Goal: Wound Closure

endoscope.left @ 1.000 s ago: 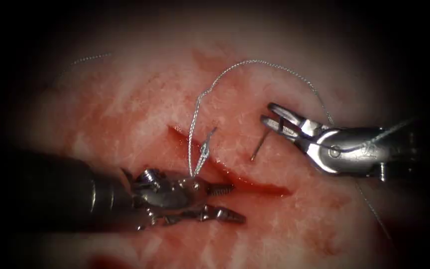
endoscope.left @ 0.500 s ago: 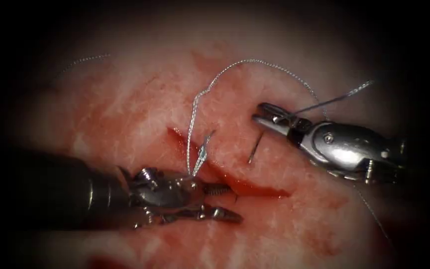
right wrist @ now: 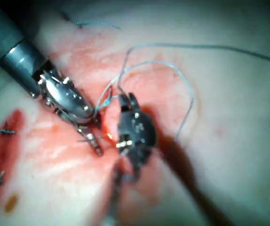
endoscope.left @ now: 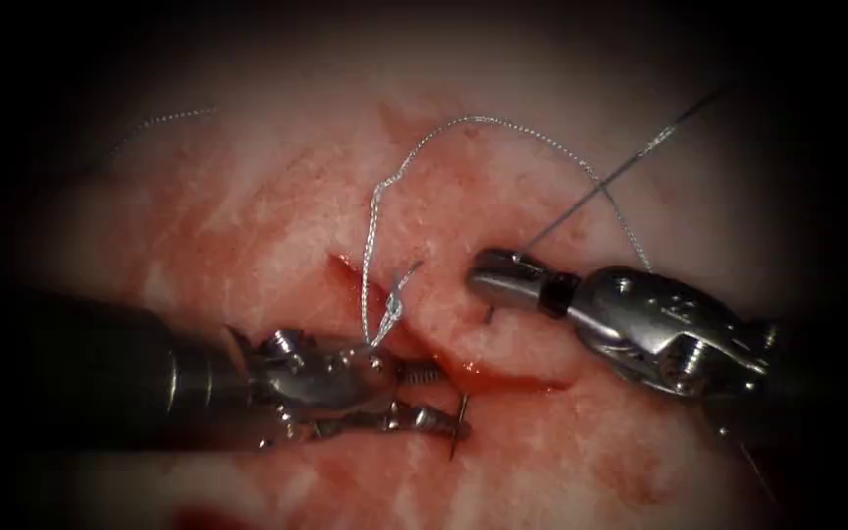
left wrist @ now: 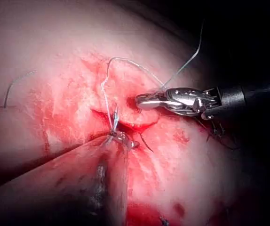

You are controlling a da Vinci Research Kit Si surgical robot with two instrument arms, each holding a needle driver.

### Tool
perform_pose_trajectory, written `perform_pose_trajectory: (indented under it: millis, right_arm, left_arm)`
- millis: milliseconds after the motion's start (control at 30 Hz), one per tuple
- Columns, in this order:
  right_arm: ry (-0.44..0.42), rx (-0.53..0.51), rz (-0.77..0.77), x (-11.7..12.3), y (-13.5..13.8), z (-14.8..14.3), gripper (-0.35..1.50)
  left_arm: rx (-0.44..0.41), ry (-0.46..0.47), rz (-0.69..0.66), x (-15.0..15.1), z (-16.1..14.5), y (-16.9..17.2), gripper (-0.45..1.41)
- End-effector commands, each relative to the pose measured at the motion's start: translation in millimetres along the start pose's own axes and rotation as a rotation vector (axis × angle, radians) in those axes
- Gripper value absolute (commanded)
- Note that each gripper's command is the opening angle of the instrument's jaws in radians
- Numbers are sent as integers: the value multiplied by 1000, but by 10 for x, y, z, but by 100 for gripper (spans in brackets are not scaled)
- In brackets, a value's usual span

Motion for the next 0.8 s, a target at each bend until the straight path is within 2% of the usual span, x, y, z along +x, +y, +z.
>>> perform_pose_trajectory:
  millis: [33, 167, 300, 333, 367, 400, 433, 500, 600, 800]
  right_arm:
    - [-8, 15, 19, -6, -7, 8, -35]
    - [-41, 50, 70, -17, -27, 7, -35]
    - [-42, 40, 87, -20, -31, 7, -35]
    - [-17, 23, 92, -15, -25, 7, 37]
    - [-7, 21, 94, -12, -22, 7, 79]
    - [0, 18, 95, -10, -19, 7, 109]
    - [10, 8, 74, -7, -14, 7, 125]
    - [27, 16, 35, 0, -3, 2, 133]
    - [27, 18, -28, 7, 11, -8, 131]
    - [19, 39, -27, 20, 37, -31, 133]
  left_arm:
    - [-3, -1, -1, -4, 9, 3, 33]
    - [-3, -2, -1, -4, 9, 3, 33]
    - [-4, -2, 10, -3, 7, 3, 33]
    - [-7, -4, 39, -2, 5, 4, 34]
    - [-15, -7, 70, -2, 4, 4, 34]
    - [-35, -13, 107, -3, 3, 5, 34]
    - [-53, -17, 121, -5, 2, 8, 34]
    - [-57, -19, 220, -10, -2, 16, 43]
    - [-54, -8, 309, -10, -2, 21, 54]
    - [-132, 124, 793, 1, -11, 13, 58]
